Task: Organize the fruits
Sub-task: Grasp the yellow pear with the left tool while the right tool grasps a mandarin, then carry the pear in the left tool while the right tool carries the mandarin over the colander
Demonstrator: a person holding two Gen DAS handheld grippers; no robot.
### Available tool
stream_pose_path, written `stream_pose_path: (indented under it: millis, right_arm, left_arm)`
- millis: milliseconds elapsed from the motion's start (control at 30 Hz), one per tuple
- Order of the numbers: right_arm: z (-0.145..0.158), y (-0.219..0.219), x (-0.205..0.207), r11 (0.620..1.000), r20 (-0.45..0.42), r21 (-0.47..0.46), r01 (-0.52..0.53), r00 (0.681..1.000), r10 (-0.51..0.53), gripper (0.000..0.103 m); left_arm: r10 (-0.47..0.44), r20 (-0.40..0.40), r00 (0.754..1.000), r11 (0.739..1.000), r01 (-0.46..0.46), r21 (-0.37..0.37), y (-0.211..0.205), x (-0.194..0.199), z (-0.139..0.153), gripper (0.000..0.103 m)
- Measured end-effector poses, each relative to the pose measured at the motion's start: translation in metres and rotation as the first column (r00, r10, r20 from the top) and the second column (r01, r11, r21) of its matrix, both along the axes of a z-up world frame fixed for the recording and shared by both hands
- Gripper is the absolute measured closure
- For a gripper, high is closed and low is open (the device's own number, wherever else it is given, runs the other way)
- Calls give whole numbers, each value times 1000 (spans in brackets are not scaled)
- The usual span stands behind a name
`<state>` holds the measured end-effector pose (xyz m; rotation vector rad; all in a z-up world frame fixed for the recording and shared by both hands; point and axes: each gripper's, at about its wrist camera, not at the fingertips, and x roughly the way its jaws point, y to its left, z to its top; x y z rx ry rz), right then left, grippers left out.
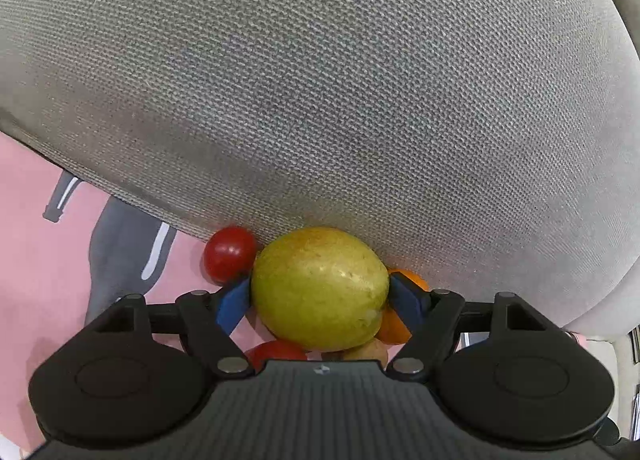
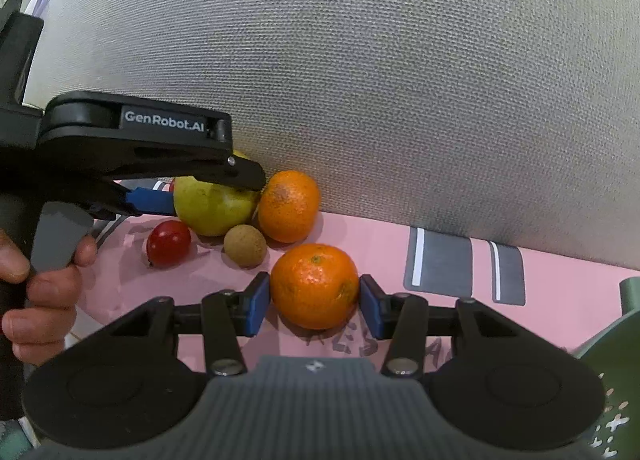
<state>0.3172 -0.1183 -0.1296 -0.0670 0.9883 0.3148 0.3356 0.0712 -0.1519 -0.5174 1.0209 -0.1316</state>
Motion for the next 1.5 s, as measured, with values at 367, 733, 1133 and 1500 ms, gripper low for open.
stream_pose_path:
  millis: [367,733,1133,1500]
  right_arm:
    - [17,-5,-4,1000,21,11,-1,1000,1,58]
    - [55,-7,-27,998,81,39,-46,996,43,58]
    - [96,-26,-87,996,132,39,-81,988,75,58]
    - [118,-79,-137,999,140,13,-29,990,27,58]
  left_arm:
    - [-4,40,999,1000,3,27,-10,-9,15,19]
    - [-26,123,992,996,15,89,-19,-48,72,19]
    - [-125,178,976,989,108,99,-35,-101,126,19]
    - [-282,186,941,957,264,117,-102,-150,151,19]
